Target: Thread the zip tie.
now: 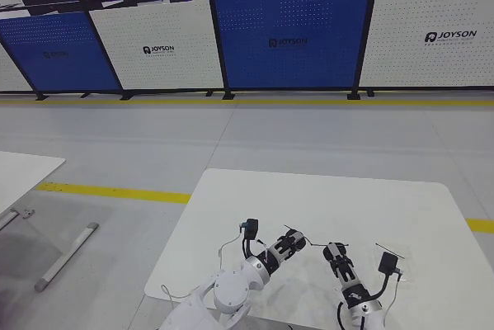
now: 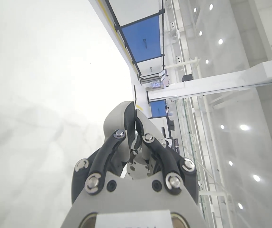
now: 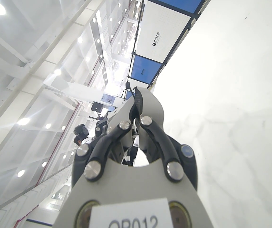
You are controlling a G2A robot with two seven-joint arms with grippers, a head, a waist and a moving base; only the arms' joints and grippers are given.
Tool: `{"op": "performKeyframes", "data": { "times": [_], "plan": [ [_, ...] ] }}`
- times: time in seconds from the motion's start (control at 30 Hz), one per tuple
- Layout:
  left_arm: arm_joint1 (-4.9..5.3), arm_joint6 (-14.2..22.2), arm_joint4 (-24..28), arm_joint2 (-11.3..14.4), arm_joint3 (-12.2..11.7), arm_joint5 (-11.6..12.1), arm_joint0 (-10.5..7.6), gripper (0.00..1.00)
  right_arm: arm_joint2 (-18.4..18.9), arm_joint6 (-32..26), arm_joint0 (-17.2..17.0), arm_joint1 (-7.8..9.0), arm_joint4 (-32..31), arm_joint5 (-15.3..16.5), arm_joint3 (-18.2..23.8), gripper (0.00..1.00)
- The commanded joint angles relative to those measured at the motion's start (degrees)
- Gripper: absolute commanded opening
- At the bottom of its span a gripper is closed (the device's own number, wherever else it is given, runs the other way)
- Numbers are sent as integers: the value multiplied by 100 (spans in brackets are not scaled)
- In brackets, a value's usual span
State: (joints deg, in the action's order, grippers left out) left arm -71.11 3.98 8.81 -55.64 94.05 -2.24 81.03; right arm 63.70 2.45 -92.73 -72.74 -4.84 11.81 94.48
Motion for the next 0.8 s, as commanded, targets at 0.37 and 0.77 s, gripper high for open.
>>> {"op": "performKeyframes", "data": {
  "times": [0.37,0.77],
  "plan": [
    [-2,-120,-197,31,12,45,26,0,5,0,3,-3,-8,-31,1,0],
    [-11,26,-65,20,-50,59,13,0,38,63,-19,-41,-65,-141,37,0]
  ]
}}
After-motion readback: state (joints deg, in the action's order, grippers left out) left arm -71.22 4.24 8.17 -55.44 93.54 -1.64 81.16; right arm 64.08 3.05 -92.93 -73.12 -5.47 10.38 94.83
